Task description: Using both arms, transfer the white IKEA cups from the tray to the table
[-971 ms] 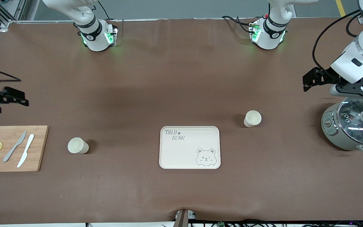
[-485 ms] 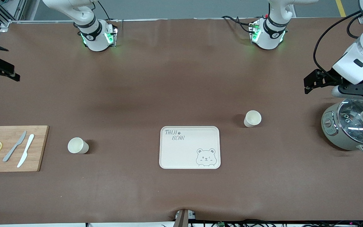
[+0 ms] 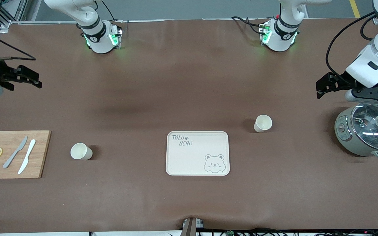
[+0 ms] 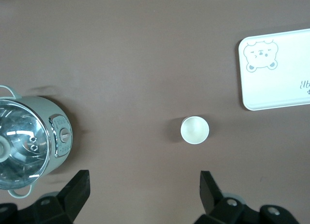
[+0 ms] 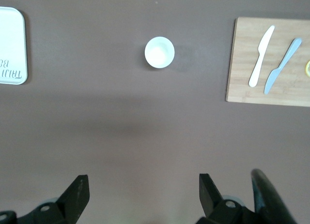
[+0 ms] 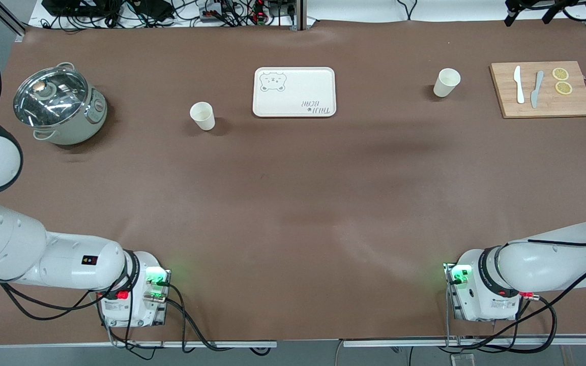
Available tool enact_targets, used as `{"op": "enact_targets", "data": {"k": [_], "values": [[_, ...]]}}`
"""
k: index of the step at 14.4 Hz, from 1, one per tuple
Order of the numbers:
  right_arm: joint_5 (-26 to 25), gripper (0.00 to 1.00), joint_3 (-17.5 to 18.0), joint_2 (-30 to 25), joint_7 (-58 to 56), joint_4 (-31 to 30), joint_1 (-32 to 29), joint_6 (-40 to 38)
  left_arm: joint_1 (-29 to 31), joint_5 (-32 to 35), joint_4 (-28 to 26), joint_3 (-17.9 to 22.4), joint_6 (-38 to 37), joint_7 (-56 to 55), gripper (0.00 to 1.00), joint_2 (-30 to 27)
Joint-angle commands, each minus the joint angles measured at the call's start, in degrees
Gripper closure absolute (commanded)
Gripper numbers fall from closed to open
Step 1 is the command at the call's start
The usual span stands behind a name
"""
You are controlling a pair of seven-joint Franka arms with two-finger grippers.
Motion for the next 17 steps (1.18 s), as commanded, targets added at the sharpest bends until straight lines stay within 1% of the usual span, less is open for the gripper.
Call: {"op": "enact_targets", "data": {"k": [1,8,12,14,15,16,17], "values": [[-2.65,0.00,0.16,-1.24,1.07,-1.33,0.48,1.24,-0.09,-0.86,0.32,0.20,0.45,-0.39,0.00,-0.19],[-2.65,0.00,0.07,-0.89,1.16,-1.77,0.39,1.34,0.09,-0.95,0.32,0.29,2.83,-0.57,0.00,0.08],[-2.65,0.00,0.07,-0.97,1.16,-3.53,-0.40,1.86,-0.09,-0.86,0.32,0.29,3.00,-0.66,0.00,0.17],[-2.65,0.00,1.20,-0.89,1.07,-3.80,-3.11,1.86,-0.09,-0.87,0.32,0.29,3.00,-0.48,0.00,0.17],[-2.57,0.00,3.91,-0.89,1.07,-3.80,-6.34,1.95,0.00,-0.69,0.32,0.29,3.00,-0.31,0.00,0.25],[-2.57,0.00,10.03,-0.89,1.07,-3.80,-11.95,1.95,0.00,-0.69,0.32,0.29,3.26,-0.31,0.00,0.17],[-2.57,0.00,17.31,-0.89,1.07,-3.80,-18.70,1.95,0.00,-0.69,0.32,0.29,3.35,-0.13,0.00,0.17]]}}
